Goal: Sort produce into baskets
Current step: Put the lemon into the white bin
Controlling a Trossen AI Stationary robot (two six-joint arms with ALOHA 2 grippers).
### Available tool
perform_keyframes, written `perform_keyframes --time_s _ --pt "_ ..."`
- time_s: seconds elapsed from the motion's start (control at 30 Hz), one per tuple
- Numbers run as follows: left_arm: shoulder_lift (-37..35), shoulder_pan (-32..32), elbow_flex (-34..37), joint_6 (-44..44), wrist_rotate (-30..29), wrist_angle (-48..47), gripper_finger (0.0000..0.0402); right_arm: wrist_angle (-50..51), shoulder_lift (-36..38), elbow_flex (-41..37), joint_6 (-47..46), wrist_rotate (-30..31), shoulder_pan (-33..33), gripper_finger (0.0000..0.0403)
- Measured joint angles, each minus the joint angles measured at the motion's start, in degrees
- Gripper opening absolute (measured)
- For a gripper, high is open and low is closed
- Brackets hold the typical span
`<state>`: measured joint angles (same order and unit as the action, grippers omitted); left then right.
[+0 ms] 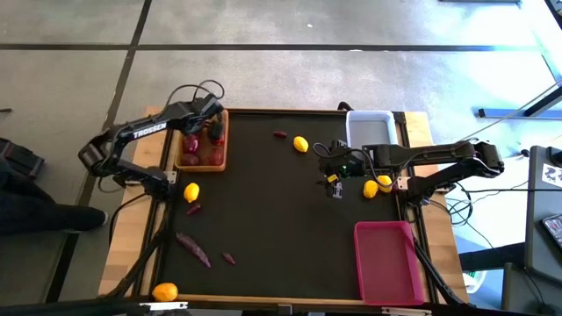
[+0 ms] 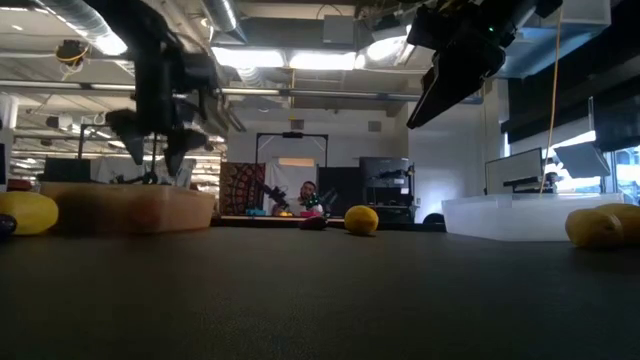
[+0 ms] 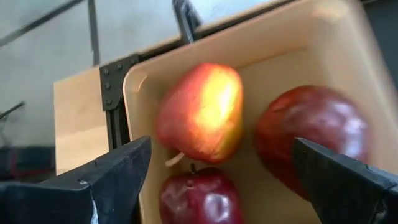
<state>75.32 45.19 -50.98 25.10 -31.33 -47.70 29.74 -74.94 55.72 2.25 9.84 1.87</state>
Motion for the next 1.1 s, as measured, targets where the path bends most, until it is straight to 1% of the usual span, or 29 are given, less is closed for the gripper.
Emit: perform_keyframes --time_s 0.1,0.23,0.43,0.7,0.93,1.1 --pt "-4.7 -2.8 0.0 0.0 0.9 0.1 0.0379 0.0 0.0 0.0 0.0 0.0 0.0 0.0324" --pt "-10.6 -8.0 0.0 -0.1 3.7 0.3 0.0377 0.0 0.0 0.0 0.0 0.0 0.0 0.0324" --pt "-16.5 -15.7 0.0 0.9 10.4 0.2 0.0377 0.0 0.0 0.0 0.0 0.0 0.0 0.0324" --pt "-17.6 -25.5 0.0 6.9 15.0 0.2 0.0377 0.0 0.0 0.0 0.0 0.0 0.0 0.0324" --pt "-17.4 -33.8 0.0 14.9 16.2 0.0 0.0377 0.0 0.0 0.0 0.1 0.0 0.0 0.0324" --pt "-15.6 -39.8 0.0 21.7 16.3 -0.6 0.0376 0.0 0.0 0.0 -0.3 0.0 0.0 0.0324"
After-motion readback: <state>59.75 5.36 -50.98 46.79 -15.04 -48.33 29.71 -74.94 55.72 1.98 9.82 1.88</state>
